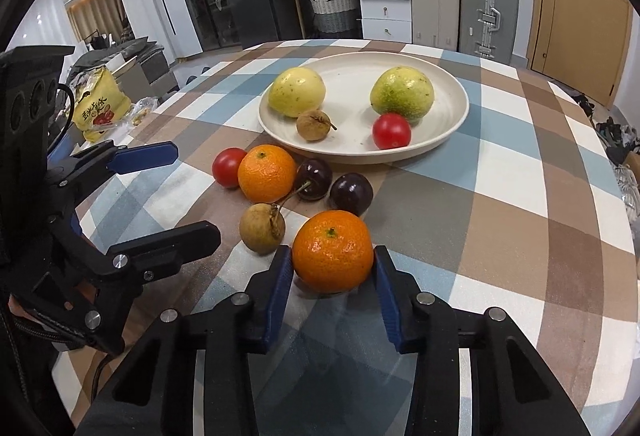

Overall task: Organize fruits
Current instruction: 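Grasp the orange with the right tool while the left tool grasps the small pale brown fruit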

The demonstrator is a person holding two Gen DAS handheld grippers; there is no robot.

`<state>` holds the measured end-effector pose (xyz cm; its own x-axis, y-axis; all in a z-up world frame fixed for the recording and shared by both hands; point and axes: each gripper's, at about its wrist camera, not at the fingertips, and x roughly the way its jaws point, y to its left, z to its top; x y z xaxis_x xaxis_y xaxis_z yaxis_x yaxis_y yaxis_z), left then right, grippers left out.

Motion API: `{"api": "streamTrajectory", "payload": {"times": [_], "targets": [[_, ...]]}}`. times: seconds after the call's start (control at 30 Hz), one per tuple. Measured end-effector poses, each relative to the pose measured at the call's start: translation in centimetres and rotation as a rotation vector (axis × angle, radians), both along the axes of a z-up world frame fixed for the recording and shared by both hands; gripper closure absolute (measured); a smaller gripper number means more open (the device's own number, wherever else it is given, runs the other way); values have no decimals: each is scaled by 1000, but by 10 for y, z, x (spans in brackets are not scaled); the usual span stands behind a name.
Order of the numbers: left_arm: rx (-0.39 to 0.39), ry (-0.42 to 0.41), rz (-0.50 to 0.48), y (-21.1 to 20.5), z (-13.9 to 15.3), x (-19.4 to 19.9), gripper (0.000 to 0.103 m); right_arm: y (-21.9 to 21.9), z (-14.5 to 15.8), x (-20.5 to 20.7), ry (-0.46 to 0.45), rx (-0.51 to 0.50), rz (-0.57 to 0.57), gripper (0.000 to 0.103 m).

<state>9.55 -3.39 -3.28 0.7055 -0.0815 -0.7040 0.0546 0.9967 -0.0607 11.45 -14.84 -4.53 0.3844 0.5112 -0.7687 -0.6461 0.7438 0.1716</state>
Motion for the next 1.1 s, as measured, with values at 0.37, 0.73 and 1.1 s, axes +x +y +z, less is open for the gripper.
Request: {"api": "streamTrajectory", "payload": {"times": [0.37, 0.73, 1.1], "targets": [[21, 34, -19, -12, -7, 5, 6, -31, 10, -6, -8, 63, -79, 62], [-44, 132, -85, -23, -23, 21, 36, -43, 9, -8, -4, 69, -123, 62], [-97, 125, -123, -25, -20, 23, 77, -46, 11, -11, -5, 60, -142, 62]]}}
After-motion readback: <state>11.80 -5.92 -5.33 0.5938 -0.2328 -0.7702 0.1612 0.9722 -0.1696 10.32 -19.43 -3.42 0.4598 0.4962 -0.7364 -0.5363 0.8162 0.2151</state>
